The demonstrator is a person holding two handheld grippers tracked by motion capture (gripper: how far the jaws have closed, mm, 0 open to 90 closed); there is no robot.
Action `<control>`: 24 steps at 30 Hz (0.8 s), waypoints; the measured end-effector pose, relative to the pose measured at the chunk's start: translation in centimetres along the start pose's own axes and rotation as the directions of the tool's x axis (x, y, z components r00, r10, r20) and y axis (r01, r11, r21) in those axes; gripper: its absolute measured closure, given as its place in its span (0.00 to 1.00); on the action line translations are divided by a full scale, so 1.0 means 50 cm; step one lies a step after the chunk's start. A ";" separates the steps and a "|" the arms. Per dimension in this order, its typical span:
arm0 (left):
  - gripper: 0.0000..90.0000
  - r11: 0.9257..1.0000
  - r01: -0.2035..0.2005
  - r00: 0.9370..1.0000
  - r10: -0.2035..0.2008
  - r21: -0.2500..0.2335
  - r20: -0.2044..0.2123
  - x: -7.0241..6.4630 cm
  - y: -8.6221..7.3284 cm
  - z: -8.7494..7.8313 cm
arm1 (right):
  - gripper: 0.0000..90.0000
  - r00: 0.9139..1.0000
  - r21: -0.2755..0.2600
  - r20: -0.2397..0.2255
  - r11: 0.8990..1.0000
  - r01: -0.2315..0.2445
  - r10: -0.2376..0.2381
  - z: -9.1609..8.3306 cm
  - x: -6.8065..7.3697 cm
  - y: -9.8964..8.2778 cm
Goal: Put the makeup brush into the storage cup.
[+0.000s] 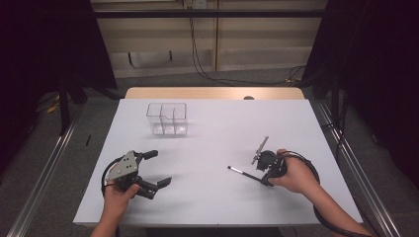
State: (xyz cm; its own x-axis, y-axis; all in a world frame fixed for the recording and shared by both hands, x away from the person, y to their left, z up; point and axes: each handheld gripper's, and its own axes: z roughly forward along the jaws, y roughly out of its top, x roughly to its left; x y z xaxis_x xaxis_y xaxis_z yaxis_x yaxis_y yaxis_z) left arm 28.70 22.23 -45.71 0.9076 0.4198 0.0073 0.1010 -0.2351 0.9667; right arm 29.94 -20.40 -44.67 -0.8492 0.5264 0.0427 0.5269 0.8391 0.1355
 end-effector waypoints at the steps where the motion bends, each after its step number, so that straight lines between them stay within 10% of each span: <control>1: 0.00 1.000 0.002 1.000 -0.002 -0.002 0.000 0.000 0.000 0.000 | 0.94 1.000 0.002 0.004 1.000 0.004 -0.004 0.000 0.001 0.001; 15: 0.00 1.000 0.004 1.000 -0.004 -0.005 -0.004 0.001 0.000 -0.003 | 0.94 0.998 -0.156 -0.045 0.987 -0.042 0.035 -0.007 -0.009 -0.033; 24: 0.00 1.000 0.005 1.000 -0.005 -0.008 -0.006 0.001 0.000 -0.003 | 0.94 0.993 -0.320 -0.082 0.941 -0.108 0.086 -0.017 -0.014 -0.060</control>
State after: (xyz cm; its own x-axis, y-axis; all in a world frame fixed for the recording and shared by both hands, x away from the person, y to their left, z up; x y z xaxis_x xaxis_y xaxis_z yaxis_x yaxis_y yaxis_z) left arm 28.68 22.41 -45.67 0.9045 0.4264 0.0039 0.1025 -0.2262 0.9687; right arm 28.91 -23.41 -44.24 -0.8005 0.5839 0.1351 0.5765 0.6885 0.4401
